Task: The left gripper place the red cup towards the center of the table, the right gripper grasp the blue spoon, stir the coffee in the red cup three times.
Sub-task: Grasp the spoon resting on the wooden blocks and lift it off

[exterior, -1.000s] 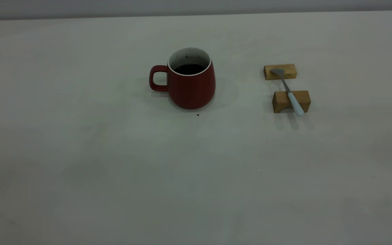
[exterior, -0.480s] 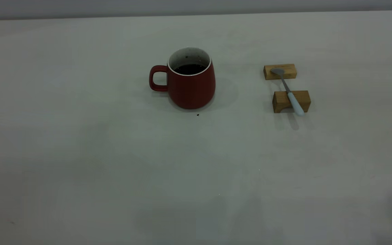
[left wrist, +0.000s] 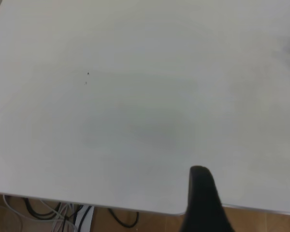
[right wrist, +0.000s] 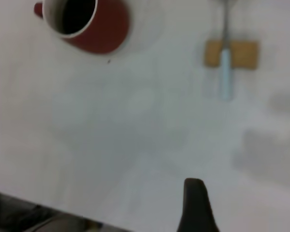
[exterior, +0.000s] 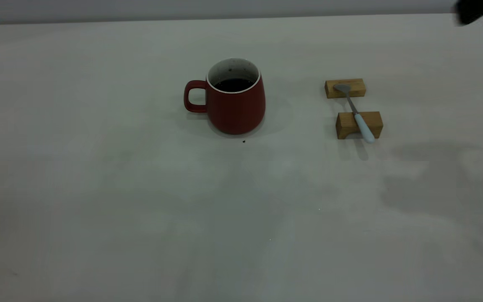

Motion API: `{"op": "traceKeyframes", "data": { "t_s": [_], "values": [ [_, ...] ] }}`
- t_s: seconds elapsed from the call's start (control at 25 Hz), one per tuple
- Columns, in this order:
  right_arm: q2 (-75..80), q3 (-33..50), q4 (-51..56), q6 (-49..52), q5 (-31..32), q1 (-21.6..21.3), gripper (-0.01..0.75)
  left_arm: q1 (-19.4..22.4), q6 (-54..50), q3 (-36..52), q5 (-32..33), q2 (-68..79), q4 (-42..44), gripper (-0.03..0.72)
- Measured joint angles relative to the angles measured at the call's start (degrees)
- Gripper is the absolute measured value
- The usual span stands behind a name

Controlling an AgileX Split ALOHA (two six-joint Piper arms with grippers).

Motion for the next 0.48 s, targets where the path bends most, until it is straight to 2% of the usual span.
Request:
{"op": "traceKeyframes", "data": {
  "t_s": [0.28, 0.48],
  "values": [
    [15.65, -7.77, 0.39, 2.39, -1.5, 6.02, 0.576, 0.0, 0.0, 0.0, 0.0, 0.0, 0.0, 0.551],
    [25.76, -14.52, -6.13, 9.07, -0.25, 7.59, 0.571, 0.0, 0.0, 0.0, 0.0, 0.0, 0.0, 0.551]
  ]
}}
